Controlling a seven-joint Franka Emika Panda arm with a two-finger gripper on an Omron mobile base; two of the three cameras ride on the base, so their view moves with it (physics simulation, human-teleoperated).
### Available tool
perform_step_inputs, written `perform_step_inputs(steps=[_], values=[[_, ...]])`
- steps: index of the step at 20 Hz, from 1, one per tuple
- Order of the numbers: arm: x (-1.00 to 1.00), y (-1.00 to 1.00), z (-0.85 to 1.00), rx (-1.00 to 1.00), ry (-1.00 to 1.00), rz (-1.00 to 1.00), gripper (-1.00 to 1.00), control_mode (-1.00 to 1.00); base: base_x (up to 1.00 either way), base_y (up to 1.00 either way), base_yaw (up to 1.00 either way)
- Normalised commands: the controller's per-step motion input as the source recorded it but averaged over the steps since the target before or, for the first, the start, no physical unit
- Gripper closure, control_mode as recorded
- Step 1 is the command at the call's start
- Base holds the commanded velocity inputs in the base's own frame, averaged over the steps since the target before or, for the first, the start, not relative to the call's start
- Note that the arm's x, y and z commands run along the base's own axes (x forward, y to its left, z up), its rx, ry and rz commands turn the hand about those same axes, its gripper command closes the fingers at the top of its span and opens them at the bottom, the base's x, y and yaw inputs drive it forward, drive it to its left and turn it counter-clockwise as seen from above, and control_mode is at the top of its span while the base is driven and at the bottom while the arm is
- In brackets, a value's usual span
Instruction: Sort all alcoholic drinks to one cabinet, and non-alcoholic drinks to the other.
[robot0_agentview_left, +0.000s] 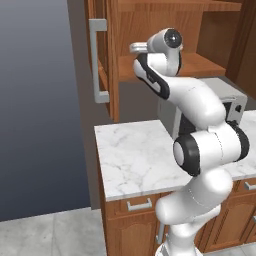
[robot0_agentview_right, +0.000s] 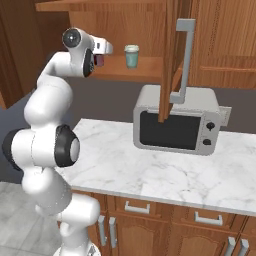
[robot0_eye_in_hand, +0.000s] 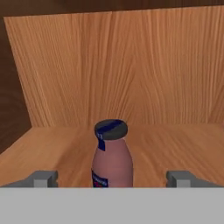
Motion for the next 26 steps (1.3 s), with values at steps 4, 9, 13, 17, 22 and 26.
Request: perform_step_inputs(steps=[4, 9, 13, 17, 22, 26], values=[[-1.00, -0.12, -0.38, 0.00, 0.00, 0.00, -1.00, -1.00, 0.00, 0.00, 0.00], [-1.00, -0.20, -0.31, 0.00, 0.00, 0.00, -1.00, -1.00, 0.00, 0.00, 0.00], [-1.00, -0.25, -0.30, 0.00, 0.07, 0.00, -1.00, -1.00, 0.00, 0.00, 0.00], [-1.00, -0.11, -0.65, 0.00, 0.25, 0.00, -1.00, -1.00, 0.00, 0.00, 0.00], [-1.00, -0.08, -0.82, -0.01, 0.31, 0.00, -1.00, -1.00, 0.00, 0.00, 0.00], [-0.90, 0.00, -0.93, -0.05, 0.38, -0.01, -1.00, -1.00, 0.00, 0.00, 0.00]])
